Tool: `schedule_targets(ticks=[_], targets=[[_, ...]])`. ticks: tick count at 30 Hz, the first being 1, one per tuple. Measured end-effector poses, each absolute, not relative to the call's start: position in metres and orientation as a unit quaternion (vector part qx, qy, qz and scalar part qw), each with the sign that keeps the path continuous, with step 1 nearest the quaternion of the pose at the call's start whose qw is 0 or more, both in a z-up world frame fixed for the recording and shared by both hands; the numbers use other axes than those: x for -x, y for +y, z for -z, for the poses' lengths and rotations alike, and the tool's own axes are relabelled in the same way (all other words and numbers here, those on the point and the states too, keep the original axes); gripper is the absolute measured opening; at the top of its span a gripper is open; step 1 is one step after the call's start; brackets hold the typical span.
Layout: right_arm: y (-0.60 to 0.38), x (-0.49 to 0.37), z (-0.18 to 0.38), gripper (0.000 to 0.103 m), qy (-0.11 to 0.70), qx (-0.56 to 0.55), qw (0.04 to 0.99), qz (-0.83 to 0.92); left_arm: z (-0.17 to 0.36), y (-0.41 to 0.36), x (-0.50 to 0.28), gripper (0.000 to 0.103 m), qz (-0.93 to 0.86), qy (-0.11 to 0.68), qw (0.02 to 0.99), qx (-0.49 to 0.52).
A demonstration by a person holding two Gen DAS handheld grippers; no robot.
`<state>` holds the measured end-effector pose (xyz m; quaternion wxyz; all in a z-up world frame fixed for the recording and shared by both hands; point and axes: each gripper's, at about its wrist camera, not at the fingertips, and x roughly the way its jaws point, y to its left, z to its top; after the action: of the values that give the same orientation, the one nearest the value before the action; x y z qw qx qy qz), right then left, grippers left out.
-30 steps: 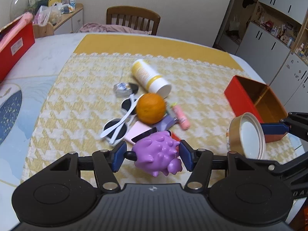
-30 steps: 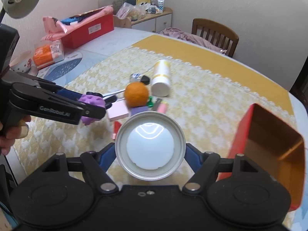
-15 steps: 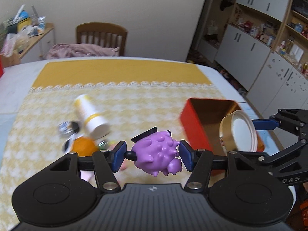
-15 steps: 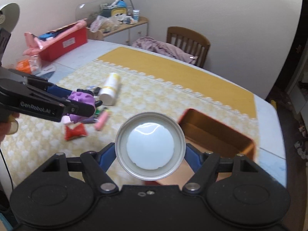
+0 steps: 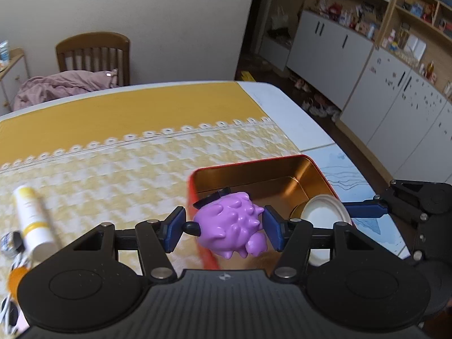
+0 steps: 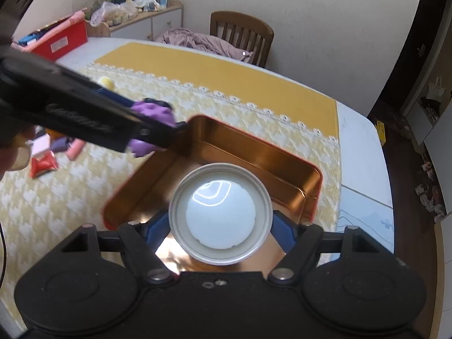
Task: Organize rigid objects
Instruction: 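Carry the lid and purple ball into the red tin box and release both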
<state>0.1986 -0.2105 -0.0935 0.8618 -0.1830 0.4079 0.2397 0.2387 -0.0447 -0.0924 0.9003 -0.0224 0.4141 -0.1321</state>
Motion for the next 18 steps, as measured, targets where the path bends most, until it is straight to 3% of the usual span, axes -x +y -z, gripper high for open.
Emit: schedule_targets(ticks=[18], targets=[[-0.209,-0.236,0.137,0.075,0.456,0.225,0.816,-0.274,0.146,-0.102,-0.303,0.059,0.113,0.471,0.874,-0.031]])
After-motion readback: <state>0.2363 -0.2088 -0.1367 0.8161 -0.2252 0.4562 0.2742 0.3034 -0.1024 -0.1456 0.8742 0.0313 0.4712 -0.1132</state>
